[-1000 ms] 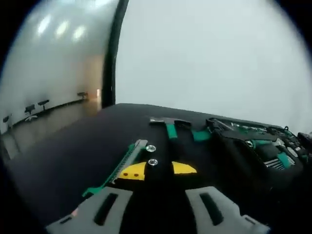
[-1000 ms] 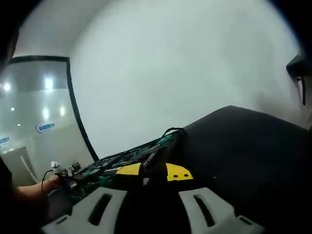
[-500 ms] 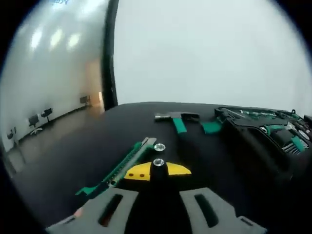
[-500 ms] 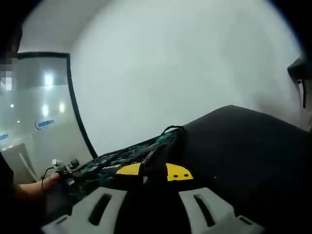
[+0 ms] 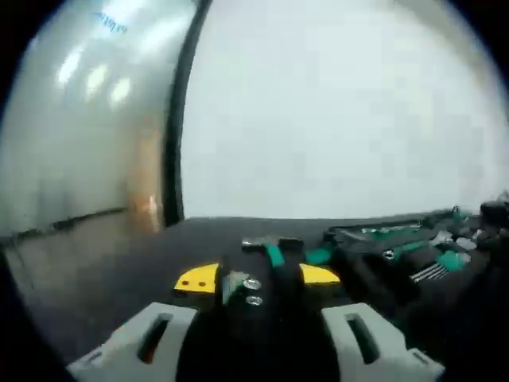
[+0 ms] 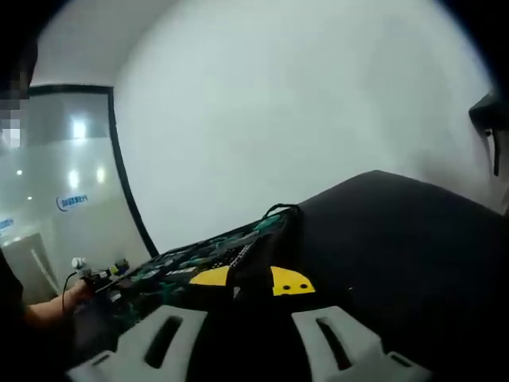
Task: Pick up the tools and put them into their designated positions in the toolbox.
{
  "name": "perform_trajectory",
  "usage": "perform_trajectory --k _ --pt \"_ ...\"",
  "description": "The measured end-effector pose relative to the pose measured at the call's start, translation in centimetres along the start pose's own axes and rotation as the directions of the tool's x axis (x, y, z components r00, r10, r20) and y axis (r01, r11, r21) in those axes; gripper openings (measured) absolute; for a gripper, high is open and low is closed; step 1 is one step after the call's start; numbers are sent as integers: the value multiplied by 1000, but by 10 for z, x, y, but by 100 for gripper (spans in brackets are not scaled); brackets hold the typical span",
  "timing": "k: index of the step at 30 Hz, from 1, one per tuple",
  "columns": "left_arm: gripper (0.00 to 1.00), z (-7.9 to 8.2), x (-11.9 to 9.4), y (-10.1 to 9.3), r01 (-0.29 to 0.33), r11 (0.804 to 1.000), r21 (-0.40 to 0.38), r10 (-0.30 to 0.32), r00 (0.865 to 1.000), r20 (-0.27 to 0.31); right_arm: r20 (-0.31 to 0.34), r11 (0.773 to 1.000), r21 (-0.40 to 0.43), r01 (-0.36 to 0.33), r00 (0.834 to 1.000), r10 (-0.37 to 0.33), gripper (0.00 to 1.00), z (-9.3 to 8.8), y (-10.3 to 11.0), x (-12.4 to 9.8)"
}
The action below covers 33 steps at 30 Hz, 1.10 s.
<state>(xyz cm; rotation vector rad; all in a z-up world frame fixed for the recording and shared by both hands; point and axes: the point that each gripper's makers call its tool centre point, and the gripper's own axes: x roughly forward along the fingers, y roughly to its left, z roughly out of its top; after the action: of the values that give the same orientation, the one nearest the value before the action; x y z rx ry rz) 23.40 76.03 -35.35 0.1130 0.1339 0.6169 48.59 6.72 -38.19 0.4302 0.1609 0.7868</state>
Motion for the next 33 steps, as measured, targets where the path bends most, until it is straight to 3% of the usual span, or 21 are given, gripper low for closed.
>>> perform_trajectory --k 1,3,4,5,6,8,10,12,13,15,19,20,21,27,31,33 --pt "33 -2 3 19 -47 999 24 48 998 -37 -3 1000 -3 1 1000 -1 15 -1 0 1" --pt "20 -8 12 59 -168 985 -39 165 984 -72 -12 1000 -10 -4 1000 4 15 -2 2 2" --pt "14 -19 13 75 -247 969 5 245 961 -125 -16 1000 -15 -5 1000 5 15 -3 2 2" --pt "11 -31 12 79 -260 961 98 274 943 -188 -18 1000 -21 -6 1000 6 15 -3 3 2" --pt "12 -38 11 72 -232 963 138 257 943 -211 -18 1000 -22 -5 1000 5 15 -3 3 2" --pt "14 -40 11 54 -204 979 26 206 966 -155 -9 1000 -15 6 1000 -6 15 -2 1 0" --pt "18 -53 8 50 -207 978 -18 201 965 -169 -3 1000 -6 12 1000 -12 15 -1 -1 0" --pt "22 -68 10 42 -165 984 -63 150 968 -199 -10 1000 -5 14 1000 -14 15 -2 -1 1" --pt "23 -66 11 41 -155 984 -90 139 977 -162 -19 1000 -9 13 1000 -13 15 -4 -1 2" --pt "23 -65 7 43 -154 985 -79 140 977 -159 -32 1000 -20 10 999 -11 15 -7 1 3" --pt "22 -63 8 29 -101 992 -71 90 986 -139 -33 999 -34 11 999 -12 15 -7 0 3" --pt "22 -69 8 24 -77 995 -57 67 984 -166 -29 999 -32 13 999 -14 15 -6 0 3" --pt "21 -62 9 22 -60 998 -35 55 991 -124 -25 999 -29 15 1000 -16 15 -5 -1 2" --pt "22 -66 15 27 -64 996 -60 55 989 -140 -20 1000 -22 18 1000 -18 15 -5 -1 1" --pt "42 -67 15 41 -134 988 -72 123 983 -139 -21 1000 -24 17 1000 -18 15 -5 -1 1" --pt "34 -71 17 33 -103 987 -120 84 985 -148 -20 1000 -22 18 1000 -19 15 -5 -1 1"
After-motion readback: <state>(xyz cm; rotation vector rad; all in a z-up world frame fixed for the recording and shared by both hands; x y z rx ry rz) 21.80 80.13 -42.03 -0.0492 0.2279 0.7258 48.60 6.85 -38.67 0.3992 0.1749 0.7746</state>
